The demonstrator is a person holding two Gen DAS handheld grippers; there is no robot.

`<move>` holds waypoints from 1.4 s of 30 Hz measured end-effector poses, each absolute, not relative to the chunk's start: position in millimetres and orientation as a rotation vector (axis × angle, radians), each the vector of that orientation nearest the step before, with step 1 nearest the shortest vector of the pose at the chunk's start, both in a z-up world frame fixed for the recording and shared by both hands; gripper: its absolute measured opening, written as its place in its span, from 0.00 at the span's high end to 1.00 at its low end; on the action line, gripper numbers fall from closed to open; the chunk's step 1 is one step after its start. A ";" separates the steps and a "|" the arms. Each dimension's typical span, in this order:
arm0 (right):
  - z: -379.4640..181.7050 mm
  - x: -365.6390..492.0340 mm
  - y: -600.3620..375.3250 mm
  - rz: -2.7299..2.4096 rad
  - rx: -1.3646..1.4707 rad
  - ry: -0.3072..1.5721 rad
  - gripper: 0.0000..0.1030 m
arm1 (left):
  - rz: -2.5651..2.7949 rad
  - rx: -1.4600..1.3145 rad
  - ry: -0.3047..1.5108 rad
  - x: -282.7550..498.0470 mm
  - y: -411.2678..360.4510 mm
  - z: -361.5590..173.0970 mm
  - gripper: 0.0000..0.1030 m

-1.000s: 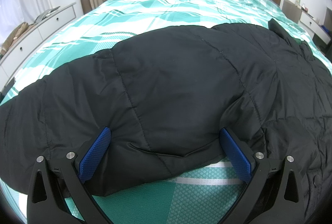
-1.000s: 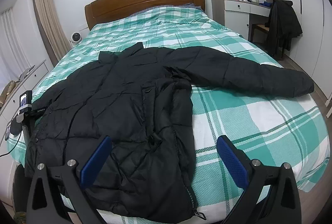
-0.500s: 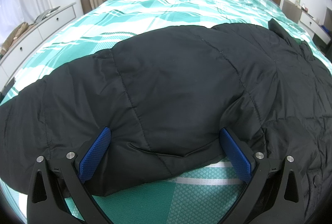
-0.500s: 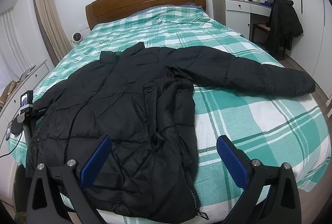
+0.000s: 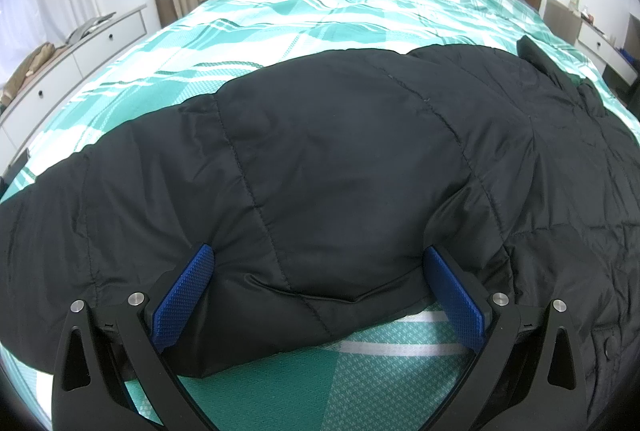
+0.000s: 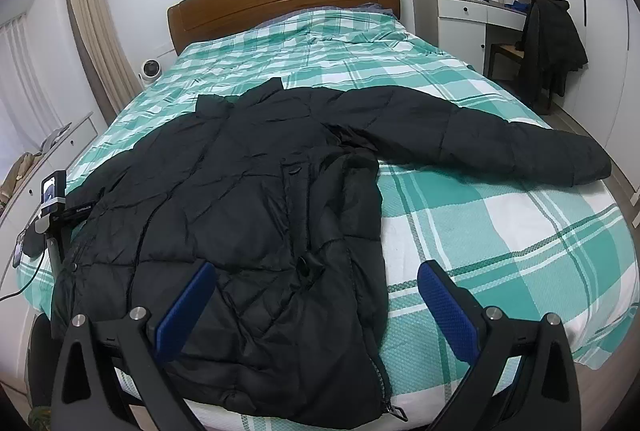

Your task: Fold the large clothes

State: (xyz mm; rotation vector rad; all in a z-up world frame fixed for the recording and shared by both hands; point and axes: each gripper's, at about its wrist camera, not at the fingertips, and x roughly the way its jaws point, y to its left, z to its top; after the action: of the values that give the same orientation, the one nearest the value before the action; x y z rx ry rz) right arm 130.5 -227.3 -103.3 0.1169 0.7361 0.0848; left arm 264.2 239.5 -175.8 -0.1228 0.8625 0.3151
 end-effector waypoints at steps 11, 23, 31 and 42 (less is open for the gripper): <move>-102.1 132.9 -228.1 0.084 0.123 0.735 0.00 | 0.315 -0.123 0.862 264.1 239.5 -175.9 0.00; -105.3 134.1 -229.4 0.083 0.129 0.744 0.00 | 0.315 -0.123 0.862 264.2 239.4 -175.8 0.00; -106.5 132.8 -227.1 0.087 0.125 0.746 0.00 | 0.315 -0.123 0.862 264.2 239.3 -175.6 0.00; -104.9 130.7 -235.9 0.064 0.133 0.741 0.00 | 0.315 -0.123 0.862 264.1 239.4 -175.8 0.00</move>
State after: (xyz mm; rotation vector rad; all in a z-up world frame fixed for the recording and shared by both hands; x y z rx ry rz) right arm 130.7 -235.9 -104.9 0.1330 0.7405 0.0641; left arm 264.1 239.4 -175.8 -0.1229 0.8623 0.3151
